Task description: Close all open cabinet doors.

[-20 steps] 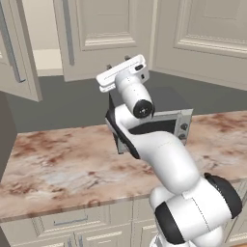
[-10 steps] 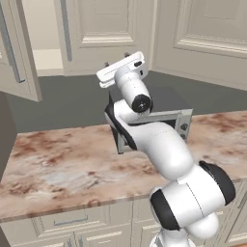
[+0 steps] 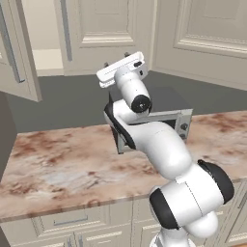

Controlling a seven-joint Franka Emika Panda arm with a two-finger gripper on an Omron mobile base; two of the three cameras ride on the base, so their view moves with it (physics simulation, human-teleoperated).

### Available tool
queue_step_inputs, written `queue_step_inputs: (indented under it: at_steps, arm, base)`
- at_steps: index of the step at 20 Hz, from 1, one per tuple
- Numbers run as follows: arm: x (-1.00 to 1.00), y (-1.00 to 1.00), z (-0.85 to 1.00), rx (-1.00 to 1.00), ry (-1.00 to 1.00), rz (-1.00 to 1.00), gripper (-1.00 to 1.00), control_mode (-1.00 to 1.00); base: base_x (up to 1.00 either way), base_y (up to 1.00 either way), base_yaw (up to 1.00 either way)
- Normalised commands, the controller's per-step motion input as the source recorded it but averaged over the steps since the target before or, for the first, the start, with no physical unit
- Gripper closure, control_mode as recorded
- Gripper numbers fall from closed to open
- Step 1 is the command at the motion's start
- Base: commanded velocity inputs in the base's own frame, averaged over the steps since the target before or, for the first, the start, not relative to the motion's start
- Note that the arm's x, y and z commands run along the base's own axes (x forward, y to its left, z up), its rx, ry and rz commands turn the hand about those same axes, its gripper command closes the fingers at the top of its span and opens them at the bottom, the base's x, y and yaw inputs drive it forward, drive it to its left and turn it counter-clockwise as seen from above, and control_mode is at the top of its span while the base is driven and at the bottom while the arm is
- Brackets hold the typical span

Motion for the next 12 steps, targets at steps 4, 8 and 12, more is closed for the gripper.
queue_step_inputs:
  at_steps: [4, 8, 12]
  arm:
    - [0.32, 0.0, 0.01, 0.0, 0.0, 0.0, -1.0, -1.0]
    - [0.33, 0.0, 0.0, 0.0, 0.0, 0.0, -1.0, -1.0]
    - [0.31, 0.0, 0.0, 0.0, 0.0, 0.0, -1.0, -1.0]
  base:
    - [0.0, 0.0, 0.0]
    - [0.0, 0.0, 0.0]
    - [0.0, 0.0, 0.0]
